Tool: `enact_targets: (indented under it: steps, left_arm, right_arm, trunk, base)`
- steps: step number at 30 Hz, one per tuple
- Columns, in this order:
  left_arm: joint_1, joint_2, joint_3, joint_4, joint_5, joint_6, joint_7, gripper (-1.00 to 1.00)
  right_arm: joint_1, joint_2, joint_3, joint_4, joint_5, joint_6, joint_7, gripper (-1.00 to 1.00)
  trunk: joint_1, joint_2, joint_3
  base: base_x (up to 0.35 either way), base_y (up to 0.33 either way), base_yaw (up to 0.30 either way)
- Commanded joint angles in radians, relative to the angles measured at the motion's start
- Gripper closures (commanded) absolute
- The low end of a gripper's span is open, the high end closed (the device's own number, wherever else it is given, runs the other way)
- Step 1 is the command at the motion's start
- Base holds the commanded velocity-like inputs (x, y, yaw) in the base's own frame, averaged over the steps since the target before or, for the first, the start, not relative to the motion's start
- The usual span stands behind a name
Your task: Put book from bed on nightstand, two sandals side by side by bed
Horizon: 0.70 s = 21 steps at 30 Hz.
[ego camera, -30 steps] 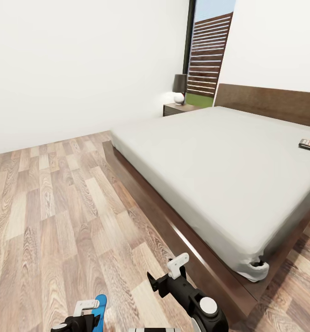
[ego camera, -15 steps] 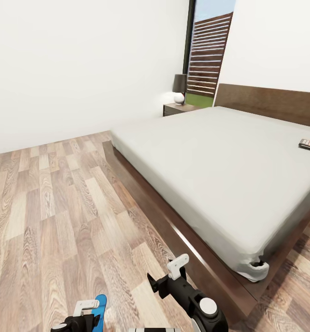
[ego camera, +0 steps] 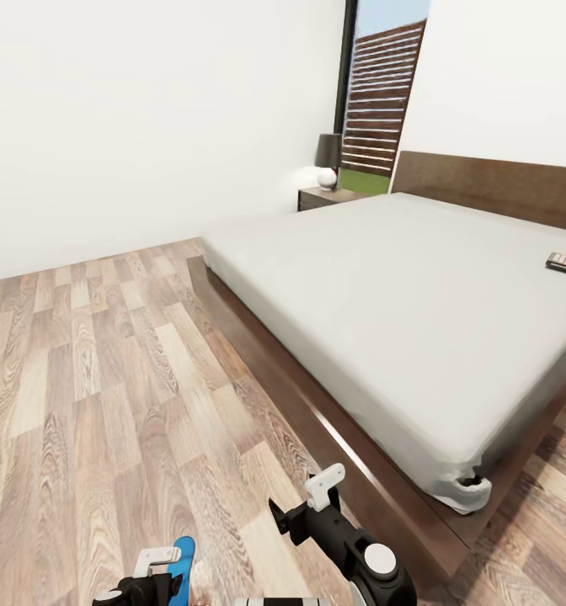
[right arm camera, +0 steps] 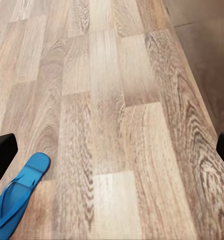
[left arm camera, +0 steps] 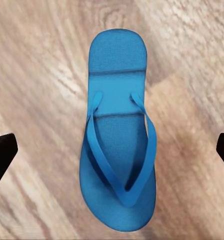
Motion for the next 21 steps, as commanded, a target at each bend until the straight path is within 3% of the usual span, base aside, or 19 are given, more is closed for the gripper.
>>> enact_targets:
  steps: [1, 6, 21]
  left_arm:
    - [0.0, 0.0, 0.001, 0.0, 0.007, 0.0, -0.005, -1.0]
    - [0.0, 0.0, 0.001, 0.0, 0.007, 0.0, -0.005, -1.0]
    - [0.0, 0.0, 0.001, 0.0, 0.007, 0.0, -0.005, -1.0]
  right_arm:
    - [0.0, 0.0, -0.001, -0.001, 0.001, 0.006, 0.004, -1.0]
    - [0.0, 0.0, -0.001, -0.001, 0.001, 0.006, 0.004, -1.0]
    - [0.0, 0.0, -0.001, -0.001, 0.001, 0.006, 0.004, -1.0]
  trunk:
    - [0.0, -0.001, -0.005]
    - [0.002, -0.002, -0.024]
    - [0.002, -0.002, -0.024]
  base:
    - [0.0, 0.0, 0.0]
    - [0.0, 0.0, 0.0]
    - [0.0, 0.0, 0.0]
